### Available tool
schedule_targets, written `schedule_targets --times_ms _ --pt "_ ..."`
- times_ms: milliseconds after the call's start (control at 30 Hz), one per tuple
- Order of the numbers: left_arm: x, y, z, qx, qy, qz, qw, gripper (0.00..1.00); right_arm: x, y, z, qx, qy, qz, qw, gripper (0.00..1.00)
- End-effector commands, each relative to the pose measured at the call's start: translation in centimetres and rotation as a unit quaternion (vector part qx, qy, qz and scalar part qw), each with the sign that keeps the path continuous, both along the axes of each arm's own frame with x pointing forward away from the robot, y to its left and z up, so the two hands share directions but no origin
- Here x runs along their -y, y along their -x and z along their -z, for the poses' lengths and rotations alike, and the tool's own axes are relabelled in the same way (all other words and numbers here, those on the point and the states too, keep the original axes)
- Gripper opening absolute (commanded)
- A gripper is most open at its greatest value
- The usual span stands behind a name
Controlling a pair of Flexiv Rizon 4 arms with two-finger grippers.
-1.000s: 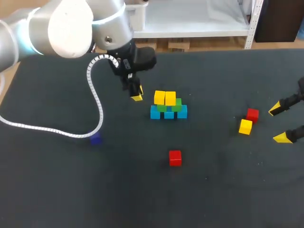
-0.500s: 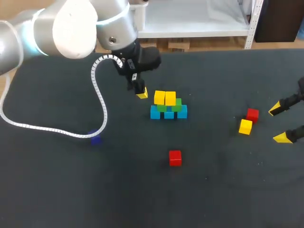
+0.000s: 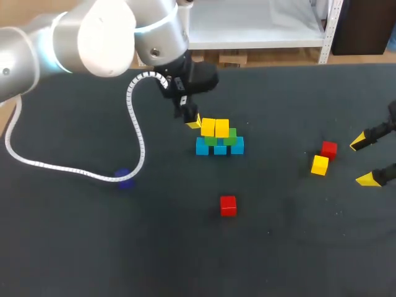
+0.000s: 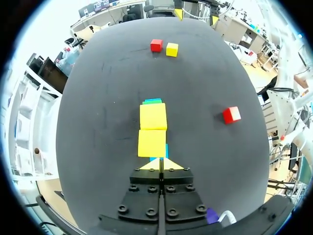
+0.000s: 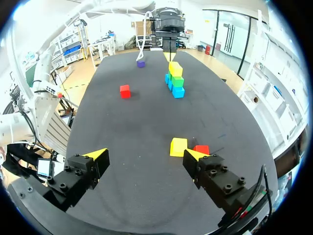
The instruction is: Place the blue cubes, place green cubes on the blue cubes, place the yellow cubes on the green cubes, then place the red cubes on the yellow cubes, and place purple cube on the red cubes.
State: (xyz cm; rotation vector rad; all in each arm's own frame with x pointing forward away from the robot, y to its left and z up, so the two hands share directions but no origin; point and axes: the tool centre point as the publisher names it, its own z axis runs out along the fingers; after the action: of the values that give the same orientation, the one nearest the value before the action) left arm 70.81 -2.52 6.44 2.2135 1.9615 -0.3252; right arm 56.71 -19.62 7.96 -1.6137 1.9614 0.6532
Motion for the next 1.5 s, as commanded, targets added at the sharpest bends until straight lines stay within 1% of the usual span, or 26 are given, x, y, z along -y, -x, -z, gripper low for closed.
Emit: schedule_targets --times_ms 33,467,567,633,700,733,767,833,867,900,933,1000,1033,1100,1133,1167,1300,1333,1400,1500 --pt "0.1 -0.3 0.0 -0.001 -0.002 0.003 1.0 0.0 0.0 0.0 0.1 0.001 -0.001 0.0 1.0 1.0" --pt "-0.2 0.2 0.3 -0.007 -0.006 -0.001 1.0 0.0 0.0 0.0 0.1 0.001 -0.001 0.0 1.0 1.0" --pt "-1.3 0.1 -0.2 -0.002 0.001 -0.014 1.0 0.0 0.0 0.0 0.1 0.001 -0.001 0.0 1.0 1.0" --pt "-2.2 0.2 -1.0 0.0 0.011 -0.023 1.0 0.0 0.0 0.0 0.1 0.001 -0.001 0.0 1.0 1.0" --pt "-3.2 0.7 -2.1 -0.002 0.034 -0.028 0.999 0.0 0.0 0.0 0.1 0.001 -0.001 0.0 1.0 1.0" --pt "-3.8 1.1 -2.8 -0.001 0.055 -0.024 0.998 0.06 0.0 0.0 0.1 0.001 -0.001 0.0 1.0 1.0" --pt "-4.3 1.4 -3.3 -0.002 0.067 -0.02 0.998 0.2 0.0 0.0 0.1 0.001 -0.001 0.0 1.0 1.0" --pt "-5.5 2.2 -4.4 -0.017 0.11 -0.011 0.994 0.46 0.0 0.0 0.1 0.001 -0.001 0.0 1.0 1.0" --pt "-6.0 2.7 -4.8 -0.01 0.115 0.005 0.993 0.76 0.0 0.0 0.1 0.001 -0.001 0.0 1.0 1.0" --pt "-6.6 3.2 -5.2 -0.012 0.12 0.01 0.993 1.0 0.0 0.0 0.1 0.001 -0.001 0.0 1.0 1.0" --pt "-7.2 3.6 -5.6 -0.016 0.136 0.018 0.99 1.0 0.0 0.0 0.1 0.001 -0.001 0.0 1.0 1.0" --pt "-8.4 4.4 -6.5 -0.008 0.142 0.043 0.989 1.0 0.0 0.0 0.1 0.001 -0.001 0.0 1.0 1.0" --pt "-8.9 4.8 -6.8 -0.01 0.146 0.055 0.988 1.0 0.0 0.0 0.1 0.001 -0.001 0.0 1.0 1.0" --pt "-9.9 5.2 -7.6 -0.017 0.172 0.061 0.983 1.0 0.0 0.0 0.1 0.001 -0.001 0.0 1.0 1.0" --pt "-10.4 5.4 -7.9 -0.017 0.178 0.072 0.981 1.0 0.0 0.0 0.1 0.001 -0.001 0.0 1.0 1.0" --pt "-10.8 5.6 -8.1 -0.017 0.18 0.081 0.98 1.0 0.0 0.0 0.1 0.001 -0.001 0.0 1.0 1.0" --pt "-12.2 5.5 -9.0 -0.016 0.184 0.077 0.98 1.0 0.0 0.0 0.1 0.001 -0.001 0.0 1.0 1.0" --pt "-12.4 5.5 -9.2 -0.016 0.189 0.072 0.979 1.0 0.0 0.0 0.1 0.001 -0.001 0.0 1.0 1.0" --pt "-12.9 5.5 -9.6 -0.01 0.185 0.076 0.98 1.0 0.0 0.0 0.1 0.001 -0.001 0.0 1.0 1.0" --pt "-13.3 5.5 -9.7 -0.012 0.183 0.081 0.98 1.0 0.0 0.0 0.1 0.001 -0.001 0.0 1.0 1.0"
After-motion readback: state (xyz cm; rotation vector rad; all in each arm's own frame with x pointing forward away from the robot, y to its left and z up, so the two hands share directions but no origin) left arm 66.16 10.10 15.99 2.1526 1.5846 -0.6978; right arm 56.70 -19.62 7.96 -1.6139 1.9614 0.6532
